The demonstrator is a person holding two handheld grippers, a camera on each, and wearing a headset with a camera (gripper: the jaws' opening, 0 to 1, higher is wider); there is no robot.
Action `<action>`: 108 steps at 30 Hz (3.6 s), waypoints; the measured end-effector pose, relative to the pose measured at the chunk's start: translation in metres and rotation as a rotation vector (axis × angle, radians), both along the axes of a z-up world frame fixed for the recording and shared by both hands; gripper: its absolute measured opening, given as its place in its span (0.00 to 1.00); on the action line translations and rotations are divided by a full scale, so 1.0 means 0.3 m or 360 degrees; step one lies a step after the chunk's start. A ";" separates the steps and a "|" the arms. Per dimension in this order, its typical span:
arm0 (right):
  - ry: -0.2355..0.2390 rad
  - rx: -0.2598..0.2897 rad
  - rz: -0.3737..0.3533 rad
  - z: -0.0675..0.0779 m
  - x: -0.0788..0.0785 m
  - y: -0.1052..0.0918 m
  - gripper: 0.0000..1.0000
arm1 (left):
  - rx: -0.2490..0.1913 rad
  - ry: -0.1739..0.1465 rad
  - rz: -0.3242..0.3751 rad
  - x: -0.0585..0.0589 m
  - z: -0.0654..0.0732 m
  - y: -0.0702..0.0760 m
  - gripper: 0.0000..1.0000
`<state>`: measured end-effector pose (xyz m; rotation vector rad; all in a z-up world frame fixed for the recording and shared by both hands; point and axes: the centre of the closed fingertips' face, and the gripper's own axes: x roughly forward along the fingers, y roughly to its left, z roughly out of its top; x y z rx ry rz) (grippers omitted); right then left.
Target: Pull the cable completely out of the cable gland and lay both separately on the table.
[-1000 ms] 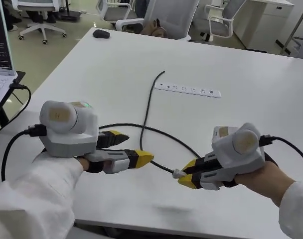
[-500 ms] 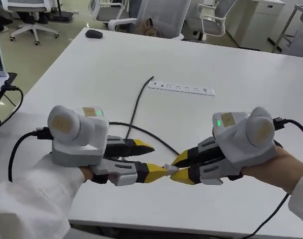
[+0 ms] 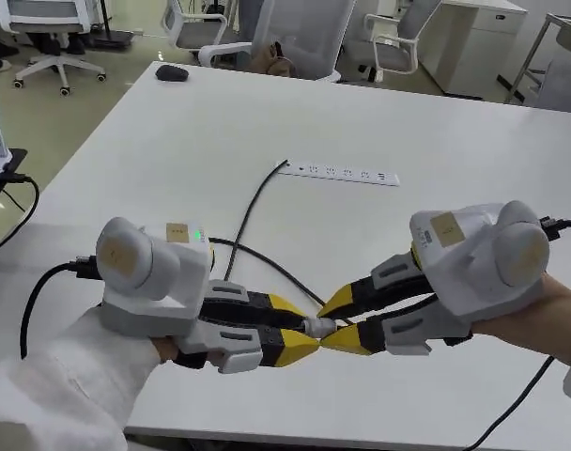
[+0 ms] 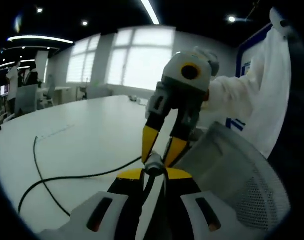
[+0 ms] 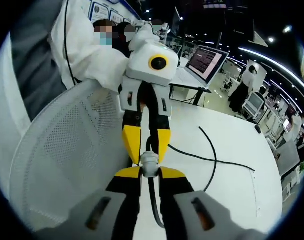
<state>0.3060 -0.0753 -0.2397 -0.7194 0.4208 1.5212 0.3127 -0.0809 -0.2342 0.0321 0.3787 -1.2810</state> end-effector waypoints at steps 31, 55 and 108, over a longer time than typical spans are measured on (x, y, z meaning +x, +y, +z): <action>0.0795 0.0898 -0.0433 0.267 0.063 -0.066 0.25 | -0.0443 -0.0184 -0.0005 0.026 0.247 0.048 0.16; 0.1282 0.0939 -0.0351 0.265 -0.004 0.001 0.12 | -0.0309 -0.0476 -0.0127 -0.019 0.237 0.015 0.16; 0.1702 0.0549 -0.0551 0.265 0.016 -0.002 0.10 | -0.0425 -0.0409 -0.0022 0.006 0.260 0.007 0.17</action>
